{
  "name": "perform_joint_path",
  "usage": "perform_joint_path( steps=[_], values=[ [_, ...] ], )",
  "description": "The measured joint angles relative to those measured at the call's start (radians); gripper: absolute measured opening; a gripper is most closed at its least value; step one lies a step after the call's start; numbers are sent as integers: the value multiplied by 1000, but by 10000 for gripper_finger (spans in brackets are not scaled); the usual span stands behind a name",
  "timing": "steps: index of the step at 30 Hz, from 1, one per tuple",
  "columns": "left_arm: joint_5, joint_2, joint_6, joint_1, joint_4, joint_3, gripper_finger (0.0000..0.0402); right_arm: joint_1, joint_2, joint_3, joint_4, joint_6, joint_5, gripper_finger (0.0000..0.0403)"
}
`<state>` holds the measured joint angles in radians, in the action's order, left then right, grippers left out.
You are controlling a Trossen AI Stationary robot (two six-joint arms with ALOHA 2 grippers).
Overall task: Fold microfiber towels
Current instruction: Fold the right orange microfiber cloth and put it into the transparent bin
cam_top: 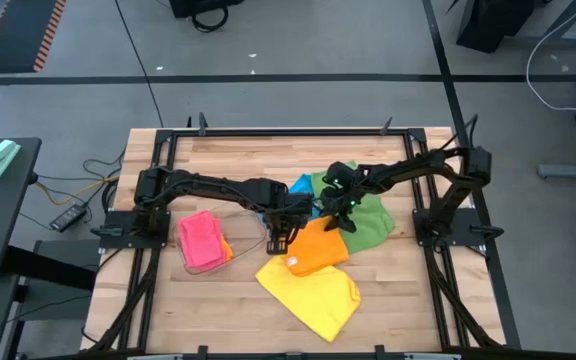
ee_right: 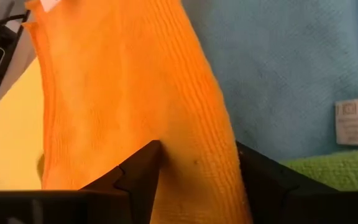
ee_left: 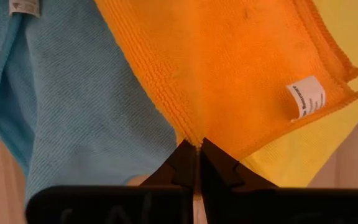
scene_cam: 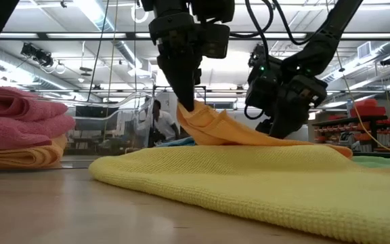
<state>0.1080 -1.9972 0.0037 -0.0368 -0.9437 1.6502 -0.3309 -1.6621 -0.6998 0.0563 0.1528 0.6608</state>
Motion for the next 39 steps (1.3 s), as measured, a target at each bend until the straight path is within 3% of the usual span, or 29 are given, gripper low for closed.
perform_joint_path(
  steps=[4,11,15,19,25,32,36,39],
  values=[
    [1,0,0,-1,-3,0,7,-3,17,0,11,-6,-6,149],
    [-41,0,-14,0,-4,0,25,0,59,0,24,-11,-5,17],
    [-75,39,11,8,-12,-1,8,-1,183,0,79,-17,-53,15],
    [-132,84,54,43,0,0,20,-1,348,0,121,1,-144,14],
    [-262,122,191,113,44,19,20,-3,507,-2,145,156,-392,14],
    [-401,123,424,168,70,130,14,-7,528,-77,145,461,-645,21],
    [-461,117,484,173,78,110,27,-1,508,-87,152,543,-720,23],
    [-435,114,476,146,100,33,19,39,475,-86,209,542,-736,23]
  ],
)
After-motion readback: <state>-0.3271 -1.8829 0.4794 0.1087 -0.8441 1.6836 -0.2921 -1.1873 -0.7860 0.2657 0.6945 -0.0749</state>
